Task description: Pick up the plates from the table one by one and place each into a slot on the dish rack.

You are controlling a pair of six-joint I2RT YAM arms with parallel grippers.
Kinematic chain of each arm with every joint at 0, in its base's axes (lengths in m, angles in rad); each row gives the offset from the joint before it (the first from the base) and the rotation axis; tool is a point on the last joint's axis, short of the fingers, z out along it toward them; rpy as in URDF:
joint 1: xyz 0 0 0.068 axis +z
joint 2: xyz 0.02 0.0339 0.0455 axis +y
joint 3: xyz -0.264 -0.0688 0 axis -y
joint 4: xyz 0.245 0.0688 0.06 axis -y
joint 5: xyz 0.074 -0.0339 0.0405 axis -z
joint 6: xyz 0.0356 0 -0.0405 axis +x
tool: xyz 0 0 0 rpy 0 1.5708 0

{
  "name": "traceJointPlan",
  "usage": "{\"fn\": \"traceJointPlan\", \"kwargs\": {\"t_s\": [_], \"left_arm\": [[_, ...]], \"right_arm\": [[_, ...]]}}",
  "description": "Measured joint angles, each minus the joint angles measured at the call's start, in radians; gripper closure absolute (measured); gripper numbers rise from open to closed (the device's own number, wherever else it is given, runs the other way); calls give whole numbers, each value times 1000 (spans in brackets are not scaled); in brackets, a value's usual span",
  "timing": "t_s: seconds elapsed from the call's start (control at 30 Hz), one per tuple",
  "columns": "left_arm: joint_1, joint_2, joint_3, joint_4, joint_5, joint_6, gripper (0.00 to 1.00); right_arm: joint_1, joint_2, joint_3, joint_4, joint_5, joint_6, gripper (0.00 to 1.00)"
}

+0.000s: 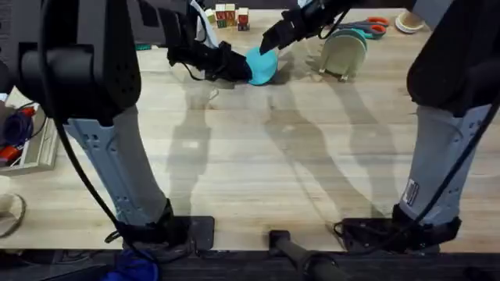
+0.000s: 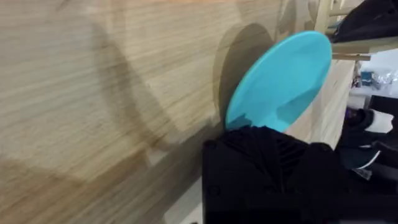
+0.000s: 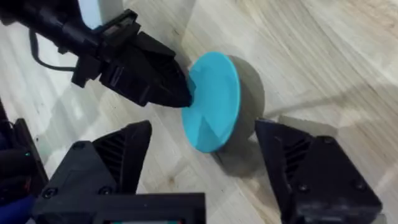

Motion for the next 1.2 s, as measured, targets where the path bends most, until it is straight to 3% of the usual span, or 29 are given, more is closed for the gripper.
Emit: {"fn": "traceJointPlan", "kwargs": {"t_s": [0.9,1.2], "left_arm": [[0,0,0,0,-1,0,960],[0,0,0,-3,-1,0,960]], "right_arm": [[45,86,5,2,11,34,9],[50,86,5,1,11,34,128]]}}
